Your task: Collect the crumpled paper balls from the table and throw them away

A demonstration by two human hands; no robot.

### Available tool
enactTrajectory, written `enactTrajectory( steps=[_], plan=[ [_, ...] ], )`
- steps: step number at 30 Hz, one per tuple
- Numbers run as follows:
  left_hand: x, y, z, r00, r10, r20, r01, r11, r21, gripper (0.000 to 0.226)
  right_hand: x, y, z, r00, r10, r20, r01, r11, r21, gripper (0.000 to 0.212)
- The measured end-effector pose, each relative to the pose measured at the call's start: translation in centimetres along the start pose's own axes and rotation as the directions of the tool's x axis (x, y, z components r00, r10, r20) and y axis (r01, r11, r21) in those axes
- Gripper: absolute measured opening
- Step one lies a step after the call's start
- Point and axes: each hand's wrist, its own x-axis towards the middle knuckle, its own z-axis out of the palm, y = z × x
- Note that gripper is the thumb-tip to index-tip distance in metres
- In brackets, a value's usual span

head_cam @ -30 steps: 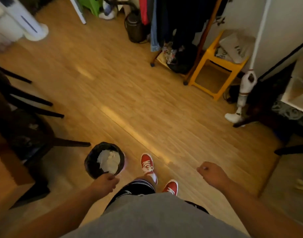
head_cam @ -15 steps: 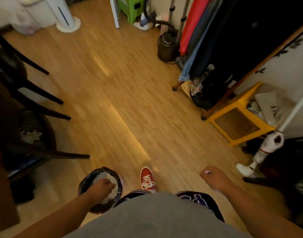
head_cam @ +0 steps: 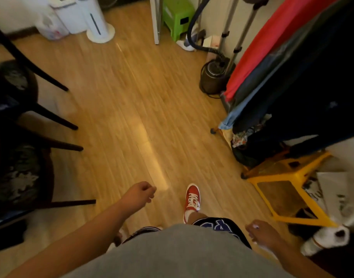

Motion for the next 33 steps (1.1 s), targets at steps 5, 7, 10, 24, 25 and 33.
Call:
enactTrajectory(
  steps=[5, 7, 10, 24, 25, 33],
  plan=[
    [2.5, 2.3, -2.2, 0.995, -0.071, -0.073, 0.07, 0.997, -0.016, 0.023, 4.3, -10.2, -5.7, 0.992, -0.126, 0.006, 0.126, 0.985, -0.114, 0.025],
    [2.8, 1.8, -3.5, 0.986, -0.12, -0.118, 0.113, 0.992, -0.06, 0.022, 5.7, -15.7, -7.4, 0.983, -0.176, 0.053, 0.183, 0.962, -0.202, 0.025],
    [3.1, 0.1, -5.5, 0.959, -0.228, -0.168, 0.204, 0.967, -0.151, 0.022, 7.8, -23.9, -8.7, 0.964, -0.25, 0.086, 0.264, 0.929, -0.26, 0.024],
    [11.8, -2.9, -19.6, 0.87, -0.46, -0.176, 0.373, 0.849, -0.374, 0.021, 13.3, -55.8, -6.3, 0.847, -0.456, 0.274, 0.532, 0.71, -0.461, 0.013],
    [12.6, -2.0, -21.1, 0.876, -0.447, -0.18, 0.368, 0.862, -0.348, 0.021, 13.5, -57.1, -6.8, 0.85, -0.46, 0.257, 0.526, 0.715, -0.46, 0.013],
    [20.4, 8.9, -32.4, 0.935, -0.266, -0.236, 0.207, 0.946, -0.248, 0.023, 17.3, -63.8, -12.2, 0.923, -0.358, 0.144, 0.384, 0.817, -0.431, 0.019]
  ],
)
